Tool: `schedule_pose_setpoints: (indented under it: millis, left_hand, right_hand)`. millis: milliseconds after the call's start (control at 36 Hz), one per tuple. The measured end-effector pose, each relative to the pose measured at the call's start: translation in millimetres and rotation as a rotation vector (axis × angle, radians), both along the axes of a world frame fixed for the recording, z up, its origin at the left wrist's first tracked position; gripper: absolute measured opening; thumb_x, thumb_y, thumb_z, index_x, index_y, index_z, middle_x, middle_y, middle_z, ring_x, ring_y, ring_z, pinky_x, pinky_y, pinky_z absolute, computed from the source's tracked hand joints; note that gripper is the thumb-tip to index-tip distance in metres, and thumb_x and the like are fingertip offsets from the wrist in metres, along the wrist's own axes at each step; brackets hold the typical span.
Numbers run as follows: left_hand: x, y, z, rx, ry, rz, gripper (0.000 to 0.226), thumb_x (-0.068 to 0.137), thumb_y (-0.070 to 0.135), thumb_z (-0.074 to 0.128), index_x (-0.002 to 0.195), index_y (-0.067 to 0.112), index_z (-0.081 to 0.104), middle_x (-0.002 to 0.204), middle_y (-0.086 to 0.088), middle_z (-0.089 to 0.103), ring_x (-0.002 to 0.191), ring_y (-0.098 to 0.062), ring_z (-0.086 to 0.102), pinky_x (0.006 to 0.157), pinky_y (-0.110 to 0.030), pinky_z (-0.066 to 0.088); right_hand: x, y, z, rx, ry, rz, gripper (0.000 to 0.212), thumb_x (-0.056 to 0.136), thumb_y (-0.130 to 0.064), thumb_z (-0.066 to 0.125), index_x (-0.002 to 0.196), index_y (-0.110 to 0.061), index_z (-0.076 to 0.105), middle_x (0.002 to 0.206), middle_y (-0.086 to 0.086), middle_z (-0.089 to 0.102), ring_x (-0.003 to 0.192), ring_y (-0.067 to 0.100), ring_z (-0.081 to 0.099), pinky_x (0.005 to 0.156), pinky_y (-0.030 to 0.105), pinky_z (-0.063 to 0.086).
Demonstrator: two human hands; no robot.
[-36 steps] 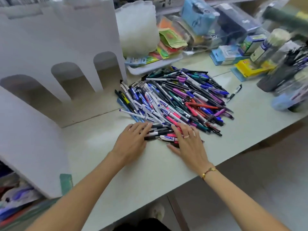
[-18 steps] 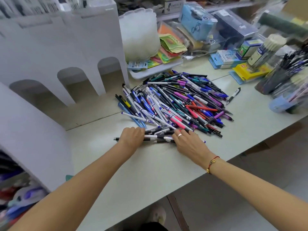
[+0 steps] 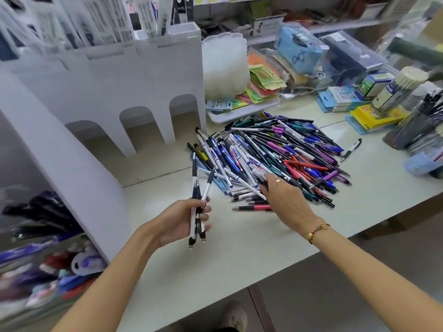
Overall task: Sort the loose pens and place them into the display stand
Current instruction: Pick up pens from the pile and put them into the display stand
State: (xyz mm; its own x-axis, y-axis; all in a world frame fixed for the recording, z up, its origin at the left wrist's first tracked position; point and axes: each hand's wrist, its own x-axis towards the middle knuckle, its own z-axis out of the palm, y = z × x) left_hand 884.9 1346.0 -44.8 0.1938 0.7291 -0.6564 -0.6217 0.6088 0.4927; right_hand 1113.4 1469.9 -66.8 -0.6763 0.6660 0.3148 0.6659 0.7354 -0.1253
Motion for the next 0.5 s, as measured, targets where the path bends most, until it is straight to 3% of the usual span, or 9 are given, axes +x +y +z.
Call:
schedule_pose_setpoints:
  millis: [56, 111, 167, 250, 306, 361, 417, 500]
  left_hand:
    - [2, -1, 4, 0.017, 0.001, 0.029, 0.007, 0.089, 0.009, 0.042, 0.091, 0.014, 0.046, 0.068, 0.000, 0.043, 0.049, -0.010, 0.039, 0.055, -0.027, 0.045]
    - [5, 0, 7, 0.029, 0.043, 0.021, 0.008, 0.093, 0.012, 0.039, 0.087, 0.016, 0.042, 0.065, 0.002, 0.040, 0.047, -0.009, 0.036, 0.052, -0.024, 0.041]
    - [12, 2, 10, 0.055, 0.110, 0.003, 0.015, 0.097, 0.022, 0.044, 0.083, 0.018, 0.041, 0.063, 0.003, 0.036, 0.045, -0.008, 0.033, 0.047, -0.021, 0.037]
    - [20, 3, 17, 0.093, 0.309, 0.017, 0.027, 0.095, 0.036, 0.054, 0.079, 0.021, 0.038, 0.062, 0.006, 0.024, 0.044, -0.005, 0.025, 0.042, -0.016, 0.028]
    - [23, 4, 21, 0.105, 0.435, 0.025, 0.031, 0.093, 0.041, 0.056, 0.076, 0.022, 0.038, 0.060, 0.006, 0.028, 0.044, -0.006, 0.029, 0.043, -0.016, 0.031]
    - [23, 4, 27, 0.099, 0.491, 0.026, 0.034, 0.094, 0.045, 0.054, 0.072, 0.019, 0.046, 0.066, 0.003, 0.051, 0.054, -0.008, 0.053, 0.051, -0.019, 0.046]
    - [24, 2, 33, 0.100, 0.455, 0.021, 0.035, 0.097, 0.042, 0.049, 0.074, 0.016, 0.054, 0.088, -0.001, 0.069, 0.083, -0.014, 0.069, 0.066, -0.027, 0.058]
    - [26, -3, 43, 0.124, 0.361, -0.033, 0.029, 0.100, 0.034, 0.045, 0.097, 0.010, 0.062, 0.092, -0.002, 0.075, 0.090, -0.020, 0.072, 0.070, -0.029, 0.059]
  right_hand:
    - [-18, -3, 11, -0.149, 0.216, -0.148, 0.022, 0.100, -0.029, 0.040, 0.095, -0.009, 0.047, 0.058, -0.003, 0.046, 0.042, 0.015, 0.041, 0.035, 0.033, 0.036]
    - [-37, -8, 26, -0.537, 0.553, -0.318, 0.019, 0.102, -0.031, 0.037, 0.099, -0.013, 0.042, 0.064, -0.003, 0.049, 0.051, 0.015, 0.044, 0.048, 0.036, 0.040]
    - [-55, -8, 37, -0.969, 0.917, -0.478, 0.021, 0.103, -0.031, 0.037, 0.097, -0.012, 0.045, 0.070, -0.003, 0.052, 0.055, 0.012, 0.045, 0.052, 0.029, 0.043]
    - [-73, -10, 43, -1.597, 1.302, -0.541, 0.027, 0.103, -0.032, 0.040, 0.085, -0.015, 0.050, 0.055, -0.007, 0.051, 0.045, 0.007, 0.042, 0.046, 0.018, 0.041]
    - [-80, -15, 39, -1.744, 1.363, -0.473, 0.028, 0.102, -0.035, 0.040, 0.081, -0.018, 0.047, 0.052, -0.008, 0.046, 0.041, 0.006, 0.036, 0.046, 0.019, 0.036]
    - [-86, -21, 37, -1.792, 1.409, -0.446, 0.029, 0.102, -0.036, 0.039, 0.080, -0.019, 0.046, 0.053, -0.007, 0.044, 0.046, 0.007, 0.034, 0.054, 0.020, 0.032]
    - [-91, -29, 39, -1.800, 1.434, -0.439, 0.031, 0.102, -0.037, 0.039, 0.079, -0.017, 0.047, 0.055, -0.006, 0.045, 0.050, 0.008, 0.036, 0.059, 0.021, 0.033]
    - [-100, -40, 42, -1.691, 1.323, -0.464, 0.031, 0.102, -0.038, 0.038, 0.083, -0.016, 0.048, 0.054, -0.007, 0.047, 0.048, 0.008, 0.040, 0.060, 0.024, 0.036]
